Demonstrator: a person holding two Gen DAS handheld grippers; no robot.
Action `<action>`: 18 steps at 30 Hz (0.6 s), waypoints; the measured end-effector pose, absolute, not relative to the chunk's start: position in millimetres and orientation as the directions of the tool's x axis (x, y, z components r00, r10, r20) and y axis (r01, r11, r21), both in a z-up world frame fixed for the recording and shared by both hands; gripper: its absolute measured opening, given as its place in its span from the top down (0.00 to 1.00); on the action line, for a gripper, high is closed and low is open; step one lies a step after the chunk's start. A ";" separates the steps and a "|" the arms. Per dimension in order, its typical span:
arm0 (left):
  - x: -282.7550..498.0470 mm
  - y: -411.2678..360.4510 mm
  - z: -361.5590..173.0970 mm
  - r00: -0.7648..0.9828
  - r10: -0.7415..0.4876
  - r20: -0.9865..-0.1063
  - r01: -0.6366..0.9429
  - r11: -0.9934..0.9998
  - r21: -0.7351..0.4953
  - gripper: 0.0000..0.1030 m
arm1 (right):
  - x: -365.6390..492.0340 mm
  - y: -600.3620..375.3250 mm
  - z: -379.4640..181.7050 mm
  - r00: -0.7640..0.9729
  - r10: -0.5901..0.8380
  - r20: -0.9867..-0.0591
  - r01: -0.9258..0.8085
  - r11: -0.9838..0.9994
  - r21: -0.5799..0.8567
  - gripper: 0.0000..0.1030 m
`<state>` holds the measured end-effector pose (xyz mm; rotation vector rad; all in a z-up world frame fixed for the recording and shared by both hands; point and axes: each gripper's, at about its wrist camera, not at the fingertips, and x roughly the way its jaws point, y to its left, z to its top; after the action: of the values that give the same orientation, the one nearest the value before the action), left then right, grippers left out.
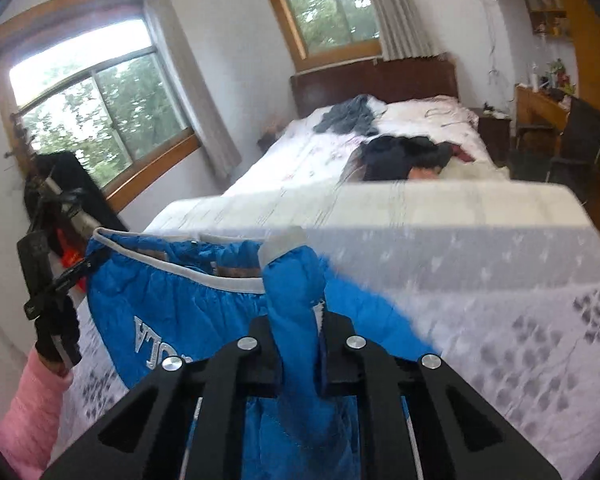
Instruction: Fold large clothes
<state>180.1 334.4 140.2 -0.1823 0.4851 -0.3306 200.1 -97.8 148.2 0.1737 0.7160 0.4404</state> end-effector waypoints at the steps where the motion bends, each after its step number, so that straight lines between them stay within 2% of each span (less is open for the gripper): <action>1: 192.8 333.5 142.4 0.834 -0.347 -0.429 0.257 0.932 -0.256 0.87 | 212.9 -97.3 152.4 0.674 0.431 -0.600 -0.313 0.902 0.296 0.88; 6: 253.9 325.9 120.7 0.797 -0.317 -0.514 0.193 0.940 -0.282 0.86 | 275.8 -90.1 131.9 0.648 0.372 -0.664 -0.231 0.928 0.294 0.88; 12: 311.7 319.3 50.3 0.685 -0.252 -0.683 0.111 0.963 -0.244 0.85 | 328.8 -89.8 62.2 0.567 0.349 -0.747 -0.140 0.934 0.330 0.88; 15: 324.8 323.0 22.3 0.637 -0.237 -0.733 0.078 0.967 -0.244 0.82 | 345.8 -94.0 31.8 0.537 0.349 -0.768 -0.101 0.930 0.352 0.88; 18: 334.9 329.4 -5.5 0.585 -0.242 -0.774 0.043 0.962 -0.269 0.74 | 353.2 -94.2 1.0 0.502 0.335 -0.797 -0.078 0.936 0.344 0.87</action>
<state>334.9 329.4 -5.5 -0.2319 0.9334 -0.1680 353.2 -94.2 1.0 0.2788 1.0176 0.2530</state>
